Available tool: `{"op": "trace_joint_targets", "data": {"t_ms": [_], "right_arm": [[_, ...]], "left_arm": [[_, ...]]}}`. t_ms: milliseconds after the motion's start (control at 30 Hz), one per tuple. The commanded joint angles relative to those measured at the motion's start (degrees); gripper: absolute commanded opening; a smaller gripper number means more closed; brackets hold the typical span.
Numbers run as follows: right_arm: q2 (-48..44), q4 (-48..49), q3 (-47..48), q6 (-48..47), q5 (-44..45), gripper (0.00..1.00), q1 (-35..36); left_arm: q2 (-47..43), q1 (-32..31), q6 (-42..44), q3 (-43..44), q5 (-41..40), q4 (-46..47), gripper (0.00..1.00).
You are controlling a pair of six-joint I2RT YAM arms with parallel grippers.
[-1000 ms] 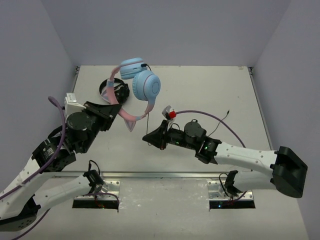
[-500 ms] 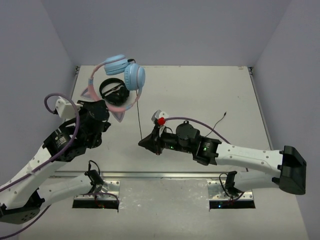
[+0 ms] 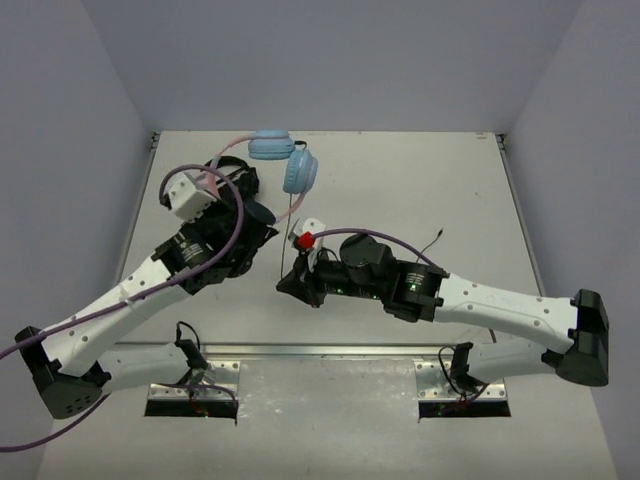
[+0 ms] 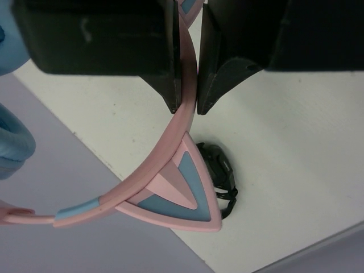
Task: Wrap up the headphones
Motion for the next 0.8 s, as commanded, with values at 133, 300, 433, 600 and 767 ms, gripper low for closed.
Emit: {"op": "trace_joint_targets", "data": {"t_ms": [133, 300, 433, 600, 767], "right_arm": [[-6.1, -8.8, 2.1, -10.4, 7.5, 0.01, 0.7], [-10.3, -9.9, -1.1, -13.6, 9.1, 0.01, -3.3], [-12.5, -11.2, -3.0, -17.1, 10.7, 0.01, -6.9], [-12.6, -15.7, -2.5, -25.3, 18.0, 0.01, -11.1], [-11.4, -20.0, -0.2, -29.9, 29.2, 0.01, -11.9]], "left_arm": [[-1.5, 0.0, 38.5, -15.4, 11.6, 40.6, 0.00], [-1.1, 0.0, 49.1, -22.8, 31.0, 52.7, 0.00], [3.6, 0.0, 53.8, -24.8, 44.8, 54.6, 0.00], [9.1, -0.3, 55.9, -24.7, 54.8, 50.1, 0.00], [9.7, -1.4, 53.4, -24.9, 53.7, 43.1, 0.00]]}}
